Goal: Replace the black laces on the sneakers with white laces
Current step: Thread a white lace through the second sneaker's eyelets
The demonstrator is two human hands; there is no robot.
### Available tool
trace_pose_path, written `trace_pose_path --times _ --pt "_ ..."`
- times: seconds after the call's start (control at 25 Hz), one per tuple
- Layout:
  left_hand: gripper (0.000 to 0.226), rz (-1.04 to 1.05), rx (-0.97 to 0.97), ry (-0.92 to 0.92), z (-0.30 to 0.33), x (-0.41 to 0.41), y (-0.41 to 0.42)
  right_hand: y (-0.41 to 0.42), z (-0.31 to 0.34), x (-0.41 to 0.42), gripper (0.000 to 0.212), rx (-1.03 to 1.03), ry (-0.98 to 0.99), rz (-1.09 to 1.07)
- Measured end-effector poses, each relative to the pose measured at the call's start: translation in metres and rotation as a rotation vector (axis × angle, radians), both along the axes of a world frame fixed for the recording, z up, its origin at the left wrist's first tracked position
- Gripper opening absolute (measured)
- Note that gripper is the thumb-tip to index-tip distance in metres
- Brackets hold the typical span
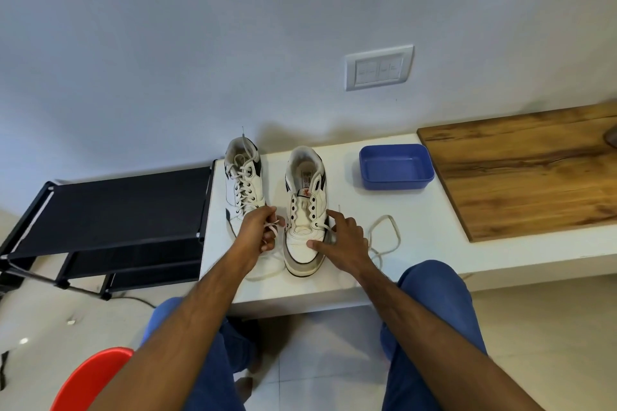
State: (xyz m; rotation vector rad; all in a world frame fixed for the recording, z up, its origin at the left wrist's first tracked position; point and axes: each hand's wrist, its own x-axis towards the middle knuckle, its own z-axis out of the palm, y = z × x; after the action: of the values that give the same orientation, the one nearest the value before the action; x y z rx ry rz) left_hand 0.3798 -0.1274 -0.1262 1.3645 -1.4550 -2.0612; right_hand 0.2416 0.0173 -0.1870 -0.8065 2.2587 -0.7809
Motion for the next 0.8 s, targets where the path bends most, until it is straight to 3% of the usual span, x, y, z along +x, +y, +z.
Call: trace_pose_path --times 0.24,0.4,0.6,0.72,0.8 --pt "0.024 -0.593 -0.618 -0.476 -0.005 0.001 -0.017 -0.001 -0.001 -0.001 0.09 0.014 0.018 0.013" --pt "0.022 -0.808 -0.778 -0.553 -0.01 -0.011 -0.024 -0.003 -0.001 0.0 0.091 0.012 0.037 0.023" --pt "0.036 -0.672 -0.813 -0.488 -0.01 -0.013 -0.022 -0.003 -0.002 0.0 0.09 0.023 0.081 0.029" --pt "0.029 -0.505 -0.89 -0.467 -0.022 -0.01 -0.01 -0.004 -0.002 0.001 0.089 0.025 0.097 0.032" --pt "0.026 -0.376 -0.812 -0.425 -0.024 -0.011 -0.001 -0.003 -0.003 0.001 0.089 0.025 0.094 0.033"
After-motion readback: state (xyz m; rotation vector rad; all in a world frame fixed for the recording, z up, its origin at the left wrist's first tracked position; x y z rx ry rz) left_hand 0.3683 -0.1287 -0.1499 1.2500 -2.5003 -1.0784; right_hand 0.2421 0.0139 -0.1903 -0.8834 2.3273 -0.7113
